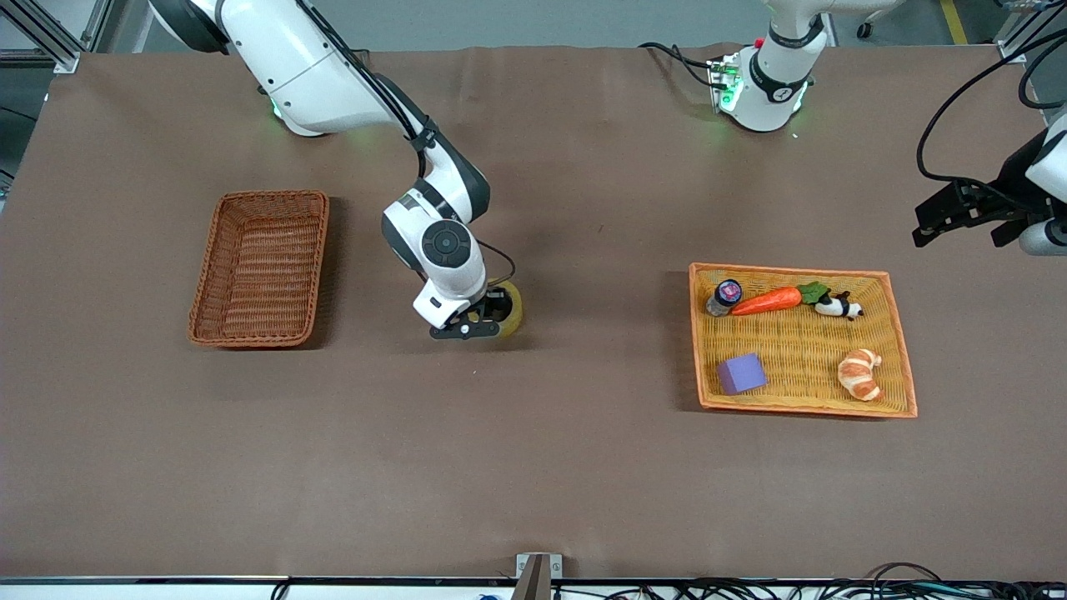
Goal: Move tape to another basket
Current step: 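Grasp the tape roll rim with the right gripper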
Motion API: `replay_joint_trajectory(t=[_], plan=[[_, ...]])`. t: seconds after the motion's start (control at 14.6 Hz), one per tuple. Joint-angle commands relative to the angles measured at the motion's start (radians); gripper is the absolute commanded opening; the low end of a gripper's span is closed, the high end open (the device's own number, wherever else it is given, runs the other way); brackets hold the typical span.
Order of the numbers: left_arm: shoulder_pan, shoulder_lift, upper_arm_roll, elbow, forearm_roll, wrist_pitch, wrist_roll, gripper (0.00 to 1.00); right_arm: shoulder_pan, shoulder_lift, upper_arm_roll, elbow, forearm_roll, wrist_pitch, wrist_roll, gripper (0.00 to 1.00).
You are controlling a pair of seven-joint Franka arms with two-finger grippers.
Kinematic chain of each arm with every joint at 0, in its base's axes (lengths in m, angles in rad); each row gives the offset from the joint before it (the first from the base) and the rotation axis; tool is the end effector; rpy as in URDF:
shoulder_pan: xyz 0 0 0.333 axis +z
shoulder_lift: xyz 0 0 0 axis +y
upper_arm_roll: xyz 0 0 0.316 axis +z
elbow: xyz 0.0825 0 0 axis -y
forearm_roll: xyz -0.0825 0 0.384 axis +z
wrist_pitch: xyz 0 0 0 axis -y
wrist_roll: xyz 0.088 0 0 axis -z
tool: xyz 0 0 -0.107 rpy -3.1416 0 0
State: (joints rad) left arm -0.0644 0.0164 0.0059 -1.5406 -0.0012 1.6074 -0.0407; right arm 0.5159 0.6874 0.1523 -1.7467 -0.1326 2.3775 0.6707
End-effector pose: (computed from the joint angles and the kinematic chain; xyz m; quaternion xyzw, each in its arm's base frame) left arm 0.5628 -0.0331 0.6330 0.9996 -0.0089 0.0251 0.0018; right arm 0.5232 0.4014 0.1793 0.9992 0.0318 -0.0204 0.0112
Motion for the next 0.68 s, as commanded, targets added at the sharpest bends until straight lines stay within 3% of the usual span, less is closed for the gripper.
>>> replay_joint_trajectory(t=[0.0, 0.14, 0.34, 0.61], plan=[[0.014, -0.047, -0.004, -0.049, -0.019, 0.006, 0.012, 1.00, -0.003, 0.001, 0.001, 0.009, -0.028, -0.006, 0.062, 0.21], [0.034, -0.049, -0.041, -0.044, -0.019, 0.008, -0.008, 1.00, -0.013, -0.003, 0.003, 0.012, -0.025, -0.018, 0.099, 0.01], [0.043, -0.050, -0.050, -0.042, -0.023, 0.013, -0.018, 1.00, -0.034, -0.049, 0.004, 0.026, -0.025, -0.110, 0.099, 0.00], [0.043, -0.043, -0.047, -0.036, -0.031, 0.019, -0.022, 1.00, -0.117, -0.230, 0.010, 0.024, -0.015, -0.303, 0.063, 0.00]])
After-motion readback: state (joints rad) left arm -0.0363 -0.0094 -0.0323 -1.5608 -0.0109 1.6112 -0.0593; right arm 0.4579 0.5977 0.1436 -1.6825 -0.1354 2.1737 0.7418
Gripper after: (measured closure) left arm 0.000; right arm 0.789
